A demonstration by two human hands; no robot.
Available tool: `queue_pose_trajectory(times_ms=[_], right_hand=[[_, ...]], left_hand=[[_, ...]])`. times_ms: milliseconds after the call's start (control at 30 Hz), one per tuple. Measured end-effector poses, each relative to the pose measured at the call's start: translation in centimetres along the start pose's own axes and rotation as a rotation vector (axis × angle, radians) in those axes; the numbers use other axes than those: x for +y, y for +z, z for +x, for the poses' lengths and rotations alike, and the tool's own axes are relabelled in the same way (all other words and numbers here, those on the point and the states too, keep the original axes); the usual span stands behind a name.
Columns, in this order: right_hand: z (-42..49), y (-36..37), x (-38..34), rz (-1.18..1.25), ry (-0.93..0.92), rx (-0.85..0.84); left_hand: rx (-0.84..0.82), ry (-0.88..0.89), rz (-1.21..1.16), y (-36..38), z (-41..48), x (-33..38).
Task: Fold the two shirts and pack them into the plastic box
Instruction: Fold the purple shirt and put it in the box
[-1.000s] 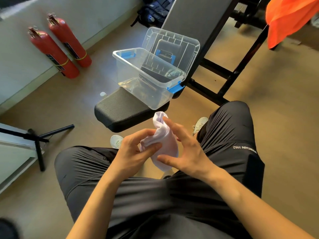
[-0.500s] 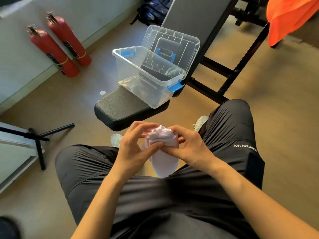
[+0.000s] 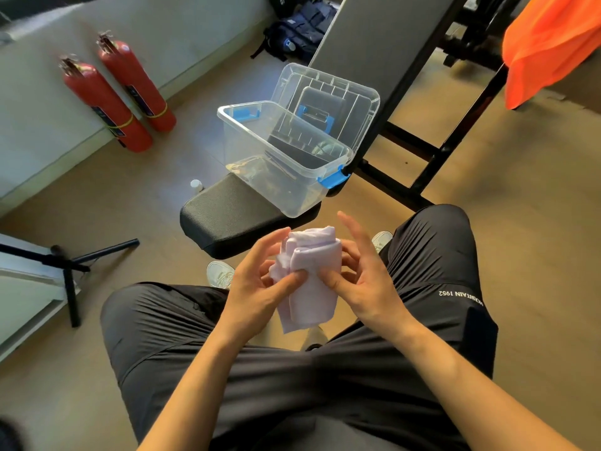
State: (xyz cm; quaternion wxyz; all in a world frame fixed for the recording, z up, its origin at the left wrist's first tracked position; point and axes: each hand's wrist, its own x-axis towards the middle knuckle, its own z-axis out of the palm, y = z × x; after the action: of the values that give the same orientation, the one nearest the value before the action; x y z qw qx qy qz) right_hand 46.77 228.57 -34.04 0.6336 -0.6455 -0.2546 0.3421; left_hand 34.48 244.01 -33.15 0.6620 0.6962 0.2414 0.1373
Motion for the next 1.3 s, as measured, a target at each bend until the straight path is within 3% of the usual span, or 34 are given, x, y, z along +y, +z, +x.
queue_pose_trajectory(times_ms=[133,300,500,733,800,900,1033,1167,1300], right_hand=[[-0.7,0.8,1.1,-0.207,-0.138,-0.039],[1.1,0.9,0.4,-0.305,-0.136,-0.075],[4.5,0.1,-0.8,-0.22,-0.073,-0.031],[10.0,-2.2,-3.3,-0.218,-0.135,0.068],[12.2,-3.4,-4.2,-0.238,-0.147,0.106],[15.6,-5.4,-5.3,-0.28,-0.16,0.174],[20.2,-6.9,-5.5,-0.265,-0.154,0.263],[24.3,-7.2,-5.0,-0.253,-0.13,0.313],[28.2,-5.9,-4.2,-0.308,-0.098,0.313]], left_hand=[[0.168,-0.01,-0.062,0.5,1.0,0.4],[0.177,-0.019,-0.003,0.8,2.2,1.0],[0.068,0.037,0.084,0.5,4.9,1.6],[-0.085,0.014,0.135,-1.0,10.3,3.5],[-0.008,0.027,0.179,-2.2,13.0,4.0],[0.251,0.022,0.272,-4.5,17.8,4.6],[0.469,-0.078,0.409,-6.9,24.3,4.3],[0.473,-0.216,0.469,-7.9,28.2,3.1],[0.418,-0.264,0.36,-8.5,28.9,1.8]])
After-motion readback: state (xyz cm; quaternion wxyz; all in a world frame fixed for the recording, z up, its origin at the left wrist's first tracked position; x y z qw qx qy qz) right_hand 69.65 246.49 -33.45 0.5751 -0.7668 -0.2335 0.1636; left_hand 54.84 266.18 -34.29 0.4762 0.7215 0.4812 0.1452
